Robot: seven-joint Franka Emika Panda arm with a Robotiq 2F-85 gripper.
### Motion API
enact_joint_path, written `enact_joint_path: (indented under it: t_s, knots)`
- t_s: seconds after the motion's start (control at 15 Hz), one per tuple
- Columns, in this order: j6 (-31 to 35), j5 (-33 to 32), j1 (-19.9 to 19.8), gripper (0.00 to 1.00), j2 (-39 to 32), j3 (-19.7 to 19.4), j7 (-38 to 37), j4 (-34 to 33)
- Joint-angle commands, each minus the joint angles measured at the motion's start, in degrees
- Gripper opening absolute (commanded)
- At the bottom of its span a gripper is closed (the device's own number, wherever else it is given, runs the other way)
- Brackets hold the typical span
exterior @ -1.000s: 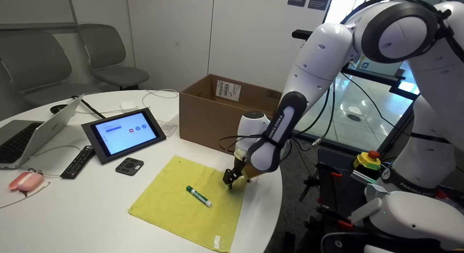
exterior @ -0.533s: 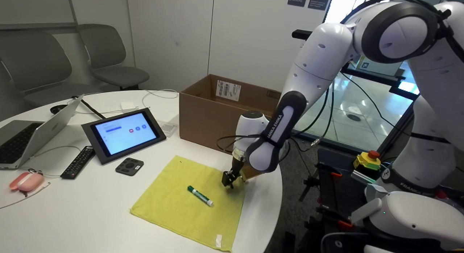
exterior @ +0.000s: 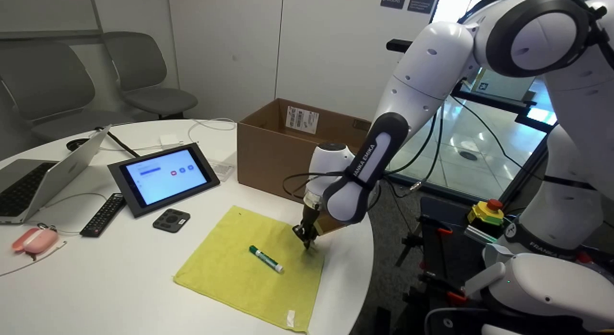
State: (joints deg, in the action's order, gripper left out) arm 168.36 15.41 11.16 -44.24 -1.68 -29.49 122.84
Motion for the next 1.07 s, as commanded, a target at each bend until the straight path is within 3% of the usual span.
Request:
enact_joint_path:
  t_s: [0.0,0.47,1.0]
  knots:
    - [-3.4,0.3,-0.8,0.0,2.9,1.3,2.7,0.4]
    - [-6.9,-1.6,2.1,0.0,7.0,1.2,3.3,0.3]
    - [-9.2,-9.0,11.9,0.0,5.8,2.0,2.9,-6.3]
